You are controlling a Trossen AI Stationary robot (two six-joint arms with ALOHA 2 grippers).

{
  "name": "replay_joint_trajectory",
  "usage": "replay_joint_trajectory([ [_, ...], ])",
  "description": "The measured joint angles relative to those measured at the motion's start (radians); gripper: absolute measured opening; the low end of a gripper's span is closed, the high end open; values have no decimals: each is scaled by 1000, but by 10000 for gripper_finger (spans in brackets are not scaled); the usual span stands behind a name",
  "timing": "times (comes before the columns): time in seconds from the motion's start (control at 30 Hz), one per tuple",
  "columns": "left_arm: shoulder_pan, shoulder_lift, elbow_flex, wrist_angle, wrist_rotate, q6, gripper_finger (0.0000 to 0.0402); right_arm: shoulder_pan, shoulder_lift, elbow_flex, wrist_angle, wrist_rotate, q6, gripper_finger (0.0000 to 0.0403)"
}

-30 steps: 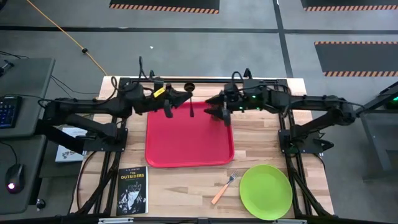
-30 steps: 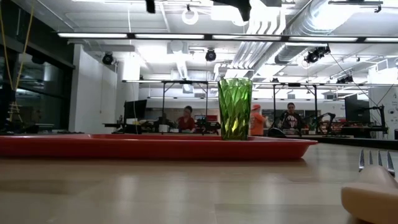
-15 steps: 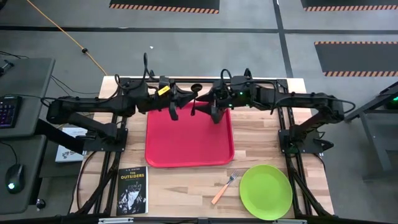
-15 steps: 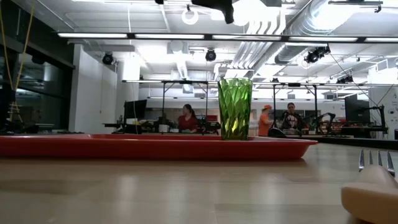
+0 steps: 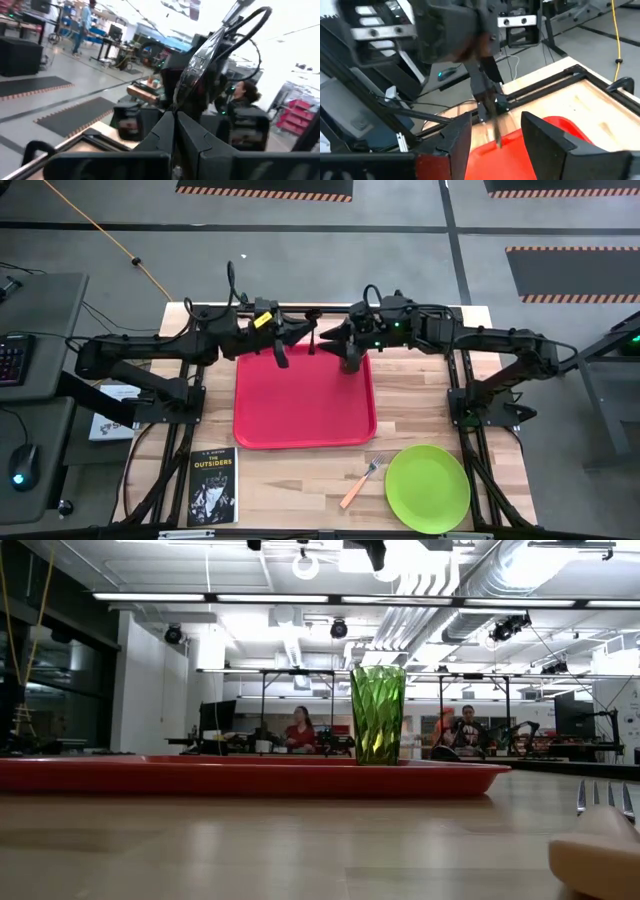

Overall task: Pick and place plate/cup/fork/spoon on tray
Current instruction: Put the black spoon to the left side of the red tray

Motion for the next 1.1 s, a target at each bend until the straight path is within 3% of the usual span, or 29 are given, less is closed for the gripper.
replay_joint_trajectory([
  [0.23, -1, 9, 1, 15, 10, -35, 0, 8, 43, -1, 63, -8, 8, 183],
  [0.47, -1, 20, 0, 10, 11, -50, 0, 15, 52, -2, 112, -16, 10, 172],
  [0.6, -1, 27, 0, 9, 11, -54, 0, 20, 52, -2, 115, -6, 11, 132],
  [0.83, -1, 27, 0, 8, 7, -56, 0, 16, 52, -2, 111, -8, 7, 12],
  [1.1, 17, 25, 0, -34, 65, -87, 31, 13, 44, -2, 79, -27, -8, 4],
])
